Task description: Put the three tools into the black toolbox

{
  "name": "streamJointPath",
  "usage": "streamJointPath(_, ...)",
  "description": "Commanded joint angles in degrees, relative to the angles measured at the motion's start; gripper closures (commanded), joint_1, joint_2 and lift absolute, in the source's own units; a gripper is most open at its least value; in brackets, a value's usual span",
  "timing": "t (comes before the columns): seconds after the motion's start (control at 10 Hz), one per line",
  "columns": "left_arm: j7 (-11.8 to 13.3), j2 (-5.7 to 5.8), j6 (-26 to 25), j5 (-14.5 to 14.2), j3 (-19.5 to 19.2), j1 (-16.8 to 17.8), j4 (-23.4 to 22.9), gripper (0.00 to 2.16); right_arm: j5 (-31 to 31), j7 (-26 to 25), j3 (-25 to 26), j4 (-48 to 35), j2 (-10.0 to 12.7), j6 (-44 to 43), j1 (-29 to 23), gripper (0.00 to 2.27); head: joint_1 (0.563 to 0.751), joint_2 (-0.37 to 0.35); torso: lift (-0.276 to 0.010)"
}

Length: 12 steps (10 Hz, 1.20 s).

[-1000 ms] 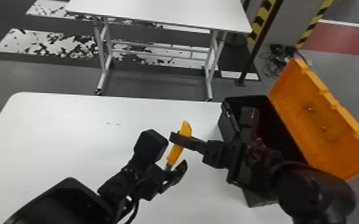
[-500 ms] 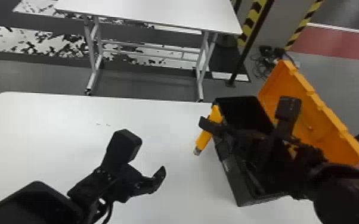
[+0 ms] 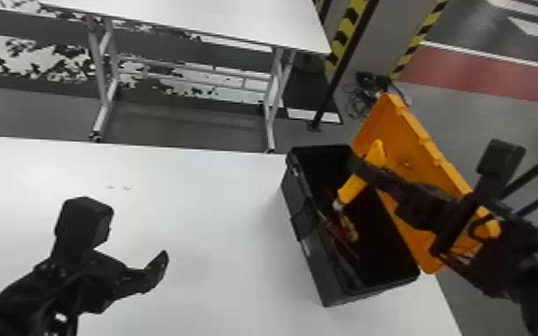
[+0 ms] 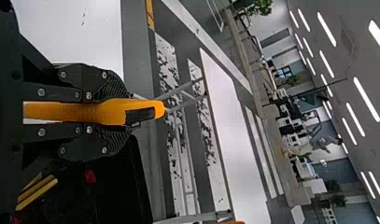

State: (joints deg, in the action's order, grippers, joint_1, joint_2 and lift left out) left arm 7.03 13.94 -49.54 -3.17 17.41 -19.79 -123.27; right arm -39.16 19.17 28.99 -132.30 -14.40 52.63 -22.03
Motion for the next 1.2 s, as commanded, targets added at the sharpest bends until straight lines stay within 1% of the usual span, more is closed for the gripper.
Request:
streamJointPath(0.0,0.0,-0.14,0.0,0.0,-0.7,-1.0,-0.5,0.06,-0.5,1.1,3.4,0.6,-1.0,-2.2,-0.9,2.24,0.695,-0.297,-0.051)
streamJointPath(0.1,0.0,-0.23,-0.3,0.3,-0.8,-2.1,-1.5,0.06,1.3,4.6,4.8,2.5,-0.9,-4.7,-2.1,2.24,0.695,-0.309,-0.051)
streamJointPath(0.2,0.1,-0.58,-0.7,0.4,-0.4,-2.4,-1.9,0.06,2.9,7.4,6.0,3.9,-0.1,-7.5,-4.3,2.24,0.695,-0.333,-0.051)
streamJointPath(0.3,0.1,-0.58,-1.2,0.4,-0.6,-2.6,-2.3,0.06,5.1,9.3,5.7,5.6,1.8,-11.0,-5.0,2.24,0.695,-0.350,-0.051)
streamJointPath(0.4,0.1,-0.67,-1.8,0.6,-1.1,-3.7,-3.7,0.06,8.2,10.9,3.7,7.9,3.0,-16.8,-5.7,2.24,0.695,-0.350,-0.051)
streamJointPath(0.5,0.1,-0.58,-1.8,0.6,-1.6,-5.0,-5.3,0.06,10.3,12.0,1.8,10.2,3.1,-20.3,-6.1,2.24,0.695,-0.350,-0.051)
streamJointPath(0.6,0.1,-0.49,-1.8,0.7,-2.5,-6.3,-6.7,0.06,12.2,13.1,-0.2,12.3,3.1,-23.1,-6.1,2.05,0.695,-0.350,-0.051)
streamJointPath(0.7,0.3,-0.41,-1.8,0.6,-3.3,-7.5,-7.9,0.06,13.4,13.2,-2.3,13.9,3.1,-26.3,-6.1,1.02,0.695,-0.350,-0.051)
streamJointPath(0.8,0.9,-0.41,-1.6,0.4,-4.4,-8.2,-8.6,0.06,13.4,13.7,-3.9,14.3,3.2,-27.0,-6.3,0.00,0.695,-0.350,-0.051)
streamJointPath(0.9,1.9,-0.67,-0.3,0.0,-5.6,-8.5,-8.4,0.06,13.0,13.8,-6.8,13.9,4.2,-30.2,-7.2,0.00,0.695,-0.345,-0.051)
streamJointPath(1.0,3.4,-1.20,4.4,0.0,-7.1,-9.0,-7.3,0.06,13.1,13.1,-10.4,13.3,5.3,-30.2,-7.4,0.06,0.695,-0.314,-0.051)
streamJointPath(1.1,4.4,-1.72,11.4,-0.2,-8.2,-9.1,-4.6,0.06,14.2,11.6,-14.0,12.2,6.8,-29.8,-7.8,0.06,0.695,-0.265,-0.051)
